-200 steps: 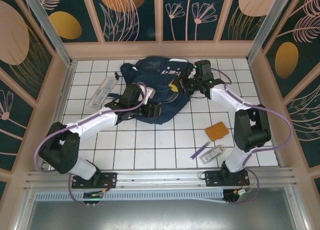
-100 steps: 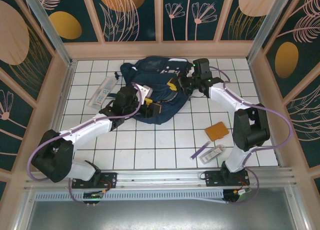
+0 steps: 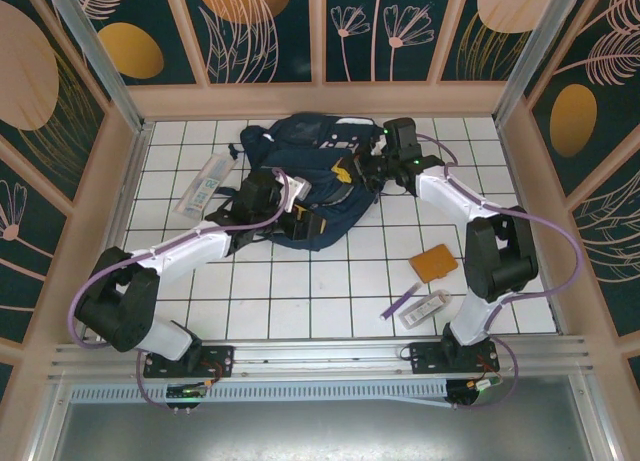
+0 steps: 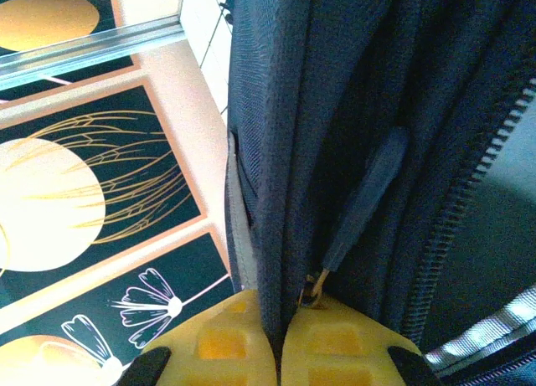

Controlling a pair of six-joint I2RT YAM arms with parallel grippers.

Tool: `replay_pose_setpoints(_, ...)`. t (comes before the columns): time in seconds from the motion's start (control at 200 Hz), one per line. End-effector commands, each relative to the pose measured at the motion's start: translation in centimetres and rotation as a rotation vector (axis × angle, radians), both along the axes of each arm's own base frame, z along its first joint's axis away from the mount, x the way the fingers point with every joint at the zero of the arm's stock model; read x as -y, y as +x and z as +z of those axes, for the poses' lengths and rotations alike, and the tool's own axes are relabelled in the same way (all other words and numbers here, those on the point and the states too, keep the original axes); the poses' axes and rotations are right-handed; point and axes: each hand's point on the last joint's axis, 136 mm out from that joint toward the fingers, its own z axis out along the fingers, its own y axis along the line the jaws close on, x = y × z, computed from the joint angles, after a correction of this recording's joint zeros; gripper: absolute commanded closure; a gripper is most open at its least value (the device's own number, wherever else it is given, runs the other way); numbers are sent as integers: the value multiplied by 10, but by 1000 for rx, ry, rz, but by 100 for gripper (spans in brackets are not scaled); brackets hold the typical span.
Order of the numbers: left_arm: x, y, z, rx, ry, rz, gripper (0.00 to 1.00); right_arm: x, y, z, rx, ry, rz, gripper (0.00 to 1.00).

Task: Pack books, pencil case, and school supplies into a backpack

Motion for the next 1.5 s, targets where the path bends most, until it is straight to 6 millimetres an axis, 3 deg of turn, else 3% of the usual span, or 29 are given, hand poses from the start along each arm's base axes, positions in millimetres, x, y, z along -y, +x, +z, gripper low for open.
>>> replay_pose_setpoints(0.0,-22,18,10,7,27,115,41,-20,2,49,150,100,92,100)
replay_pose_setpoints(0.18,-41,23,11,-60,-44,152,31,-20,3,47,154,101,93,100)
replay_pose_setpoints(0.39,-21,24,-3,-164,-94,60,34,-23,4,52,165,112,102,100)
replay_pose_setpoints(0.475,-15,26,1,-166,-117,28,36,-24,5,56,172,115,102,100)
replay_pose_setpoints(0.721,-5,22,13,-147,-152,-48,56,-27,4,60,183,123,104,100)
replay_pose_setpoints(0.941,-4,16,5,-130,-119,-110,60,-28,1,57,182,116,107,100)
replay_pose_setpoints(0.961,-2,22,15,-104,-125,-110,61,-29,1,57,183,116,108,100)
replay_pose_setpoints(1.001,-1,26,15,-96,-119,-110,64,-29,0,56,182,115,109,100)
replay_pose_setpoints(1.221,-3,42,-1,-95,-45,-65,73,-28,-1,51,181,97,102,100)
replay_pose_setpoints(1.366,-13,56,-10,-63,33,10,100,-25,-1,50,185,88,101,100)
replay_pose_setpoints(1.491,-24,58,-1,9,60,52,100,-10,4,40,192,34,85,100)
